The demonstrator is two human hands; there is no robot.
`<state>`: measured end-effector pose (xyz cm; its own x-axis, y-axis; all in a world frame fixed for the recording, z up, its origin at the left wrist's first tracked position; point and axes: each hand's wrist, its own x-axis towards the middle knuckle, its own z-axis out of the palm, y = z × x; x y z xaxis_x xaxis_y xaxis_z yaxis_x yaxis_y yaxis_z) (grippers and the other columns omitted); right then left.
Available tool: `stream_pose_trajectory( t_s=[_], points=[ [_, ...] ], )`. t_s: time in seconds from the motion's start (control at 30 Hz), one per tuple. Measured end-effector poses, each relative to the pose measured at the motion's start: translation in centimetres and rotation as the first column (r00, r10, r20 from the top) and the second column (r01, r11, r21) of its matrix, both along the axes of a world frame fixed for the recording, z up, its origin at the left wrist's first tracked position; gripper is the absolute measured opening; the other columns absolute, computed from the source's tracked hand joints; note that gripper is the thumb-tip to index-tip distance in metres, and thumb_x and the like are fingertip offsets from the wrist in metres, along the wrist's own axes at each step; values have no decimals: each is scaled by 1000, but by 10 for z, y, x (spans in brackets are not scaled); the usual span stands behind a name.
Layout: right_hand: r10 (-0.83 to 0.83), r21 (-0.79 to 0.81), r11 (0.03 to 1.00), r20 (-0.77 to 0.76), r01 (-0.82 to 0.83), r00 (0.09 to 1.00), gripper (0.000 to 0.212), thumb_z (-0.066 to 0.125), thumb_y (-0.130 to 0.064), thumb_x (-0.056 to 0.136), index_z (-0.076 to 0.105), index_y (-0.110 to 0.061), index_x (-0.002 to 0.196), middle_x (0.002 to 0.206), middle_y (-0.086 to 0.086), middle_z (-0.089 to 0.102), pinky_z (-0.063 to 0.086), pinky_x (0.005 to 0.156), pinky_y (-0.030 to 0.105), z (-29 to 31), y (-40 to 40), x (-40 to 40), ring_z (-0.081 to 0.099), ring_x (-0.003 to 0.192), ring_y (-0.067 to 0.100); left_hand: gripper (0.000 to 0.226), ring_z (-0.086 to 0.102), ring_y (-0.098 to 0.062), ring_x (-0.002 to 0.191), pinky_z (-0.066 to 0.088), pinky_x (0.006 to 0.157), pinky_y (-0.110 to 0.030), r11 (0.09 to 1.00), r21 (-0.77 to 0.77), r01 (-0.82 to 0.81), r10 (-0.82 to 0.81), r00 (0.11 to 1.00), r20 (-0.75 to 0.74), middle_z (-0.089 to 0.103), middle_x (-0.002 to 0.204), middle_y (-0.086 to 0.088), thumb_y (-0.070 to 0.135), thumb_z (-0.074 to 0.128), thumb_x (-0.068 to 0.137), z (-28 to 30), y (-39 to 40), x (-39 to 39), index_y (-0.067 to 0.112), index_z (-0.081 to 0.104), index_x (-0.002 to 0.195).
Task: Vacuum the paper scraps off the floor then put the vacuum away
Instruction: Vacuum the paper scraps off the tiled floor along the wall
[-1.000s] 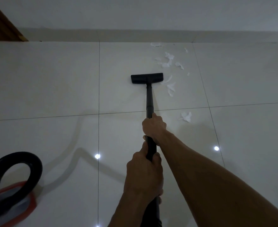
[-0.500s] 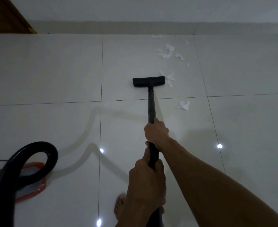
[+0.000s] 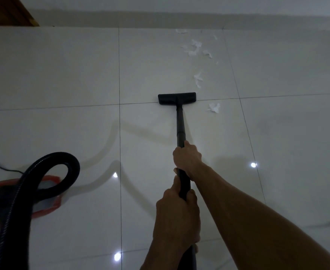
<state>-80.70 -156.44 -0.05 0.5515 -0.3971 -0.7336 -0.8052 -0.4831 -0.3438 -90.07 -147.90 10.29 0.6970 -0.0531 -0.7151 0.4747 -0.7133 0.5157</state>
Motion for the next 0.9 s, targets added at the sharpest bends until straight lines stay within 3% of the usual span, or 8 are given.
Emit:
stream_pose_trajectory(
  t_s=[0.13,0.23,0.3,0.4,0.53,0.7,0.83,0.9],
  points=[
    [-17,10,1000,-12,17,1000,42,44,-14,95,46,-10,137,120,11,58,59,77,38,5,12,-29,66,89,25,37,68,-12,104,42,75,-7,1000,12,6,-6,1000,-5,69,117,2,37,38,105,0,11,-29,24,50,137],
    [-43,7,999,2,43,999,43,44,-15,96,43,-11,139,116,9,59,49,52,26,5,14,-52,62,67,16,37,68,-13,104,46,82,-13,999,31,17,-16,1000,-20,69,116,1,38,37,105,3,14,-49,21,53,135],
    [-37,-1,999,0,37,999,44,44,-15,96,43,-11,139,117,9,59,55,62,30,6,14,-68,66,77,20,37,68,-12,101,45,77,-11,999,24,25,-25,1000,-7,69,112,2,36,38,105,6,15,-64,23,51,137],
    [6,-5,1000,-17,-6,1000,41,43,-14,96,47,-9,137,124,11,57,56,80,36,10,11,-89,64,96,26,41,67,-13,107,48,89,-17,999,14,35,-34,999,-13,68,118,2,34,39,106,10,11,-85,26,43,145],
    [-36,-4,999,-18,36,999,41,43,-16,96,44,-12,137,119,10,58,43,54,25,10,-1,-117,59,72,17,46,67,-12,105,45,82,-13,998,27,57,-57,998,-4,65,106,6,34,40,105,9,0,-113,30,35,151],
    [-34,-31,999,-28,34,999,39,43,-16,99,44,-11,137,110,7,55,34,49,22,8,-30,-148,53,65,13,48,66,-11,110,46,91,-14,996,6,92,-92,995,-31,67,123,4,35,41,105,5,-25,-135,30,33,152],
    [-11,-48,999,-42,9,999,39,43,-17,99,45,-10,137,119,11,58,47,70,29,8,-63,-160,60,88,23,47,61,-12,122,41,98,-15,992,-41,119,-123,985,-124,62,135,1,34,39,106,6,-57,-139,23,33,151],
    [-32,-40,999,-44,31,999,39,43,-17,99,44,-11,137,117,10,58,46,67,29,9,-78,-162,61,86,22,49,57,-12,126,38,99,-14,990,-54,126,-134,978,-157,58,140,1,34,38,106,8,-73,-138,24,28,153]
  ],
)
